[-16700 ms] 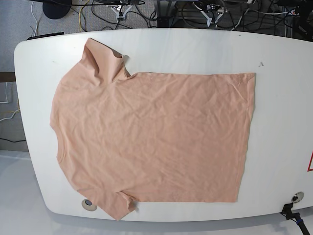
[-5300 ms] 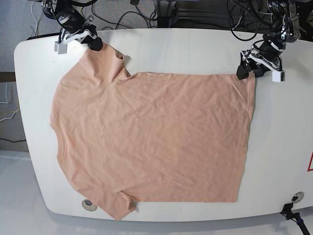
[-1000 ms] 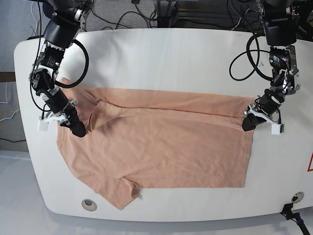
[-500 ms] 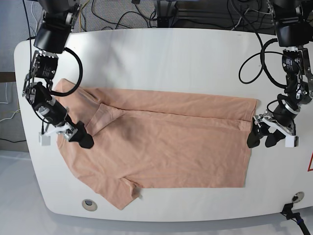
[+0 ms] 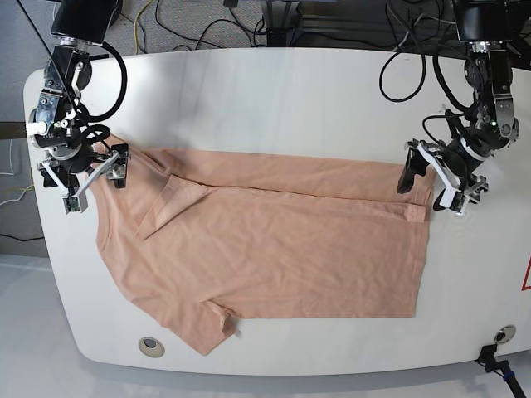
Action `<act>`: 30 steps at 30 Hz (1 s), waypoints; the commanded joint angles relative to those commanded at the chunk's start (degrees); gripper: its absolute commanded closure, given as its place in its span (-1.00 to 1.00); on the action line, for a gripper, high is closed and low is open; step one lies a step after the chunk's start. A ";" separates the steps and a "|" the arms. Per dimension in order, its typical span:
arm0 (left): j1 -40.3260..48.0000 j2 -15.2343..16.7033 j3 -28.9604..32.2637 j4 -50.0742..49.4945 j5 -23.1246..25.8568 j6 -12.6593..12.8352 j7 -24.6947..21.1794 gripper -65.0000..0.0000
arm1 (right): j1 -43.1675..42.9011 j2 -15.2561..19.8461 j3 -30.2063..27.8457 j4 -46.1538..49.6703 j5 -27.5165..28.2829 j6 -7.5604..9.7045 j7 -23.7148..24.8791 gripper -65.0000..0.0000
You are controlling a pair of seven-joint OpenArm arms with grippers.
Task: Fold the T-shirt properly
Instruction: 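Lower the folded edge and open both grippers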
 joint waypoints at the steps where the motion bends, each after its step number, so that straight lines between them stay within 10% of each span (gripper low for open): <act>1: 0.26 0.00 0.00 0.00 0.26 0.00 0.00 -0.49 | -0.09 -0.09 0.53 -0.09 -0.62 1.32 0.35 -0.80; 9: 3.52 -0.35 -1.49 0.09 0.70 0.26 -4.13 -0.49 | -2.11 -1.14 3.08 -3.34 -4.22 5.63 3.52 -0.80; 30: 4.40 -0.35 -3.25 0.00 0.70 0.00 -4.13 -0.49 | -0.79 -1.67 3.16 -15.91 -3.69 5.80 8.09 -0.35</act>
